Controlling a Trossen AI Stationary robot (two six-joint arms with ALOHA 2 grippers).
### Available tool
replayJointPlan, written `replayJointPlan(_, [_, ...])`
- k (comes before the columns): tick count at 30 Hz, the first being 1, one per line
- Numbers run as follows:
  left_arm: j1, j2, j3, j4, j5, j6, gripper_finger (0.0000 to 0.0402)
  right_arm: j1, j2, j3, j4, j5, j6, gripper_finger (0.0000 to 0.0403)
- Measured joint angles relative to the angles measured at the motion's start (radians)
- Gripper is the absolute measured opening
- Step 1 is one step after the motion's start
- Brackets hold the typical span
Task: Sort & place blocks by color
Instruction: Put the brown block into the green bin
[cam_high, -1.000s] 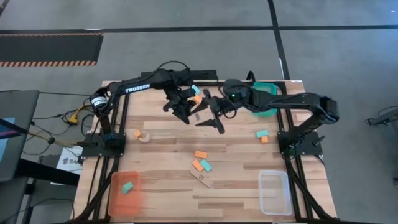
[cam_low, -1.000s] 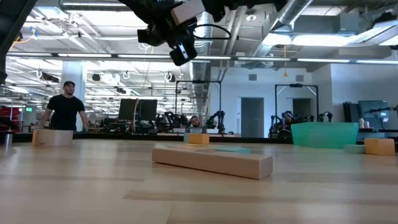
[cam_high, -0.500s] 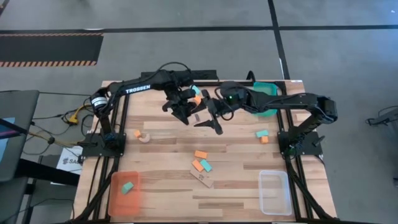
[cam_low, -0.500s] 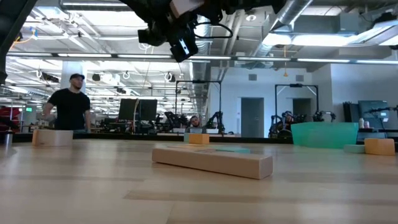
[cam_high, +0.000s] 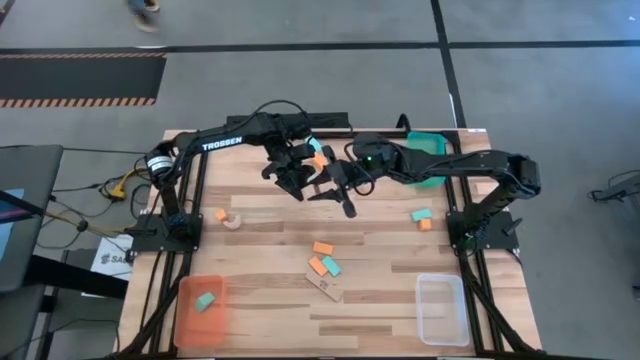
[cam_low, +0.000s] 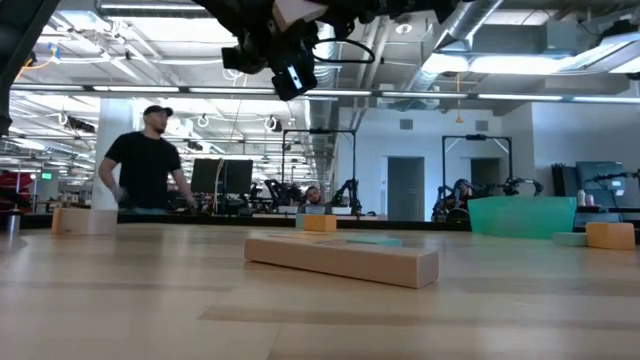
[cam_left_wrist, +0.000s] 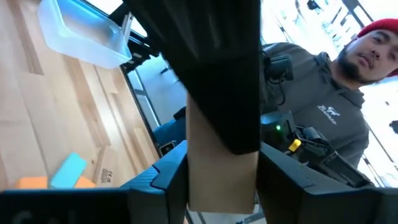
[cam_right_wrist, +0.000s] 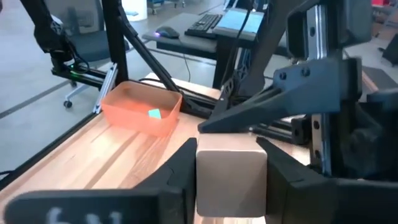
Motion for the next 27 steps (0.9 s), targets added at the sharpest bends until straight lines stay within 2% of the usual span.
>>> replayJointPlan(4, [0.007, 0.000, 0.000, 0.006, -0.037, -0.017, 0.0173, -0.007, -0.045, 0.000, -0.090, -0.005, 0.026, 0.0124])
replayJointPlan(9, [0.074, -0.001, 0.002, -0.019, -0.295, -0.054, 0.0188, -0.049, -0.178, 0.000, -0.360, -0.029, 0.087, 0.0124])
replayJointPlan(12, [0.134, -0.009, 0.002, -0.066, -0.403, -0.054, 0.0189, -0.108, -0.255, 0.000, -0.602, -0.015, 0.105, 0.0124])
replayJointPlan(16, [0.220, -0.048, 0.001, -0.162, -0.532, -0.045, 0.0185, -0.206, -0.330, -0.016, -0.860, 0.130, 0.110, 0.0124])
replayJointPlan(19, [0.266, -0.105, 0.001, -0.192, -0.582, -0.033, 0.0177, -0.304, -0.375, -0.065, -0.951, 0.266, 0.138, 0.0124])
replayJointPlan(23, [0.287, -0.203, 0.001, -0.159, -0.593, -0.054, 0.0163, -0.482, -0.401, -0.155, -0.971, 0.396, 0.201, 0.0128])
replayJointPlan(27, [0.286, -0.315, 0.001, -0.073, -0.688, -0.120, 0.0144, -0.667, -0.370, -0.235, -0.873, 0.449, 0.271, 0.0134])
